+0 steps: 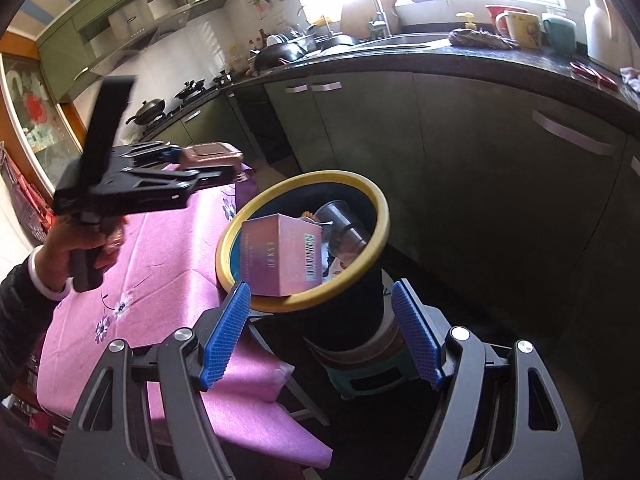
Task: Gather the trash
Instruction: 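Carry the brown container with the left gripper into the bin and release, then reach the right gripper to the white pill bottle and close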
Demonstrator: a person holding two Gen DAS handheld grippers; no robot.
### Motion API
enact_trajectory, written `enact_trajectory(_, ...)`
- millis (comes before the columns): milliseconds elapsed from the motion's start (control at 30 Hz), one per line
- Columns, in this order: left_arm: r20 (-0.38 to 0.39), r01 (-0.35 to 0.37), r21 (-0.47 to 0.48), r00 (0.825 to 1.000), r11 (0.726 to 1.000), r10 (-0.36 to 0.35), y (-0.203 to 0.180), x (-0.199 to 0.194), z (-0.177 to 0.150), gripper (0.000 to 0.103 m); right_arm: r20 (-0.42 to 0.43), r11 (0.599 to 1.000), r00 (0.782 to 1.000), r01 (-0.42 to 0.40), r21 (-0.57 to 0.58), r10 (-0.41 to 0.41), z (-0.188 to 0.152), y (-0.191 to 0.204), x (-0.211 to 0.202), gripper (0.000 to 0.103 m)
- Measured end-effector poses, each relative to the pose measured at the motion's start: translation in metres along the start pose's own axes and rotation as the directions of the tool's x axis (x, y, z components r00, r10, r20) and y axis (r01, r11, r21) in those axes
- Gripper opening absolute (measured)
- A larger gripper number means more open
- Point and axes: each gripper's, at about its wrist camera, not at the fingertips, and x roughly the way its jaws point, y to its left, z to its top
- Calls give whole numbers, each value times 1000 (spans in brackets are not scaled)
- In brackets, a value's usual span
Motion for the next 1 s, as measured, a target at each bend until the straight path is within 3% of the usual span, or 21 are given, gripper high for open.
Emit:
enact_trajectory(100,-46,32,-30,998,999,-33,1,24,9,59,-8,1000,1000,-3,18,3,-4,-8,0,74)
enact_trajectory(200,-74,47,-70,996,996,-52,5,37,8,70,-17,1000,1000,-11,29,12,-6,-11,4,74)
enact_trajectory(267,-69,48,-93,996,994,-55,8,37,6,71,-20,999,999,-29,31,29,-6,-9,7,74)
enact_trajectory(500,27,6,-119,1000,993,-3,22,-16,-22,75,-56,992,993,-106,-67,103,-1,39,34,74)
enact_trajectory(600,96,-26,-178,994,984,43,38,-55,-52,81,-76,987,993,-103,-122,94,3,60,54,74)
enact_trajectory(700,145,-73,-232,983,970,109,53,-92,-91,84,-85,985,996,-29,-168,15,8,72,74,74)
enact_trajectory(800,161,-139,-278,969,950,189,70,-124,-138,86,-117,985,991,-76,-152,59,14,82,85,73)
enact_trajectory(1000,155,-260,-375,929,890,336,114,-178,-214,88,-130,957,986,-135,-257,104,27,141,96,73)
